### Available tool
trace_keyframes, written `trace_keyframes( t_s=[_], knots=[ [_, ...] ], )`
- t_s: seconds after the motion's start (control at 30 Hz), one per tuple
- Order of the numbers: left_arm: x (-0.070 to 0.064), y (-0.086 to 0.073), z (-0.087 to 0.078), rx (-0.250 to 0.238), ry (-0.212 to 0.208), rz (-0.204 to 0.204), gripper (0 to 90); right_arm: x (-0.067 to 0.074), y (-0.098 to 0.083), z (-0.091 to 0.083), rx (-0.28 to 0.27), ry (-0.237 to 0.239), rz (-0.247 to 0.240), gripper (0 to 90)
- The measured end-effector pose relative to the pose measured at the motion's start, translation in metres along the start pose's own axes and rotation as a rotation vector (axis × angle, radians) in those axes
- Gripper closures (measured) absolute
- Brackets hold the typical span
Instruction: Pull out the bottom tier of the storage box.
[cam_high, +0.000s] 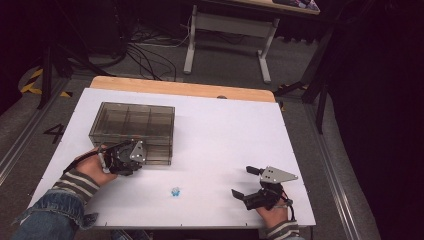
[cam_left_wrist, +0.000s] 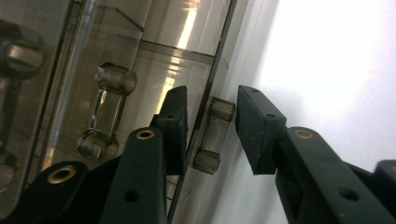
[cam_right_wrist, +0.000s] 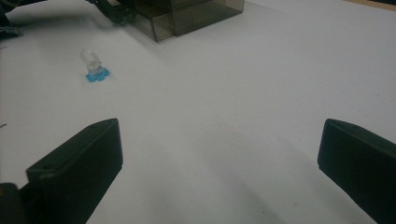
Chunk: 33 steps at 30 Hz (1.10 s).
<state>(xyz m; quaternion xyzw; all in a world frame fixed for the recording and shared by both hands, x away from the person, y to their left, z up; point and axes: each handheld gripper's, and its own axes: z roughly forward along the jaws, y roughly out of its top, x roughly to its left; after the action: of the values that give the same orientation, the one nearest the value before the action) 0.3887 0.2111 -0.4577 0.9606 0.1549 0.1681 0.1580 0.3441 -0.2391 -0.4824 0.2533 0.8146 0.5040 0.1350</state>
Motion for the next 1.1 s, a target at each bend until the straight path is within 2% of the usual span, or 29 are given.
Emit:
trace_keyframes(
  t_s=[0.63, 1.1],
  knots=[
    [0.0005, 0.0023, -0.0010, 0.018, -0.004, 0.009, 67.6, 0.0001, 0.0000, 0.0001, 0.001, 0.001, -0.001, 0.7],
    [-0.0050, 0.0008, -0.0074, 0.028, -0.036, 0.000, 67.9, 0.0002, 0.0000, 0.0002, 0.002, 0.002, -0.002, 0.7]
  ],
)
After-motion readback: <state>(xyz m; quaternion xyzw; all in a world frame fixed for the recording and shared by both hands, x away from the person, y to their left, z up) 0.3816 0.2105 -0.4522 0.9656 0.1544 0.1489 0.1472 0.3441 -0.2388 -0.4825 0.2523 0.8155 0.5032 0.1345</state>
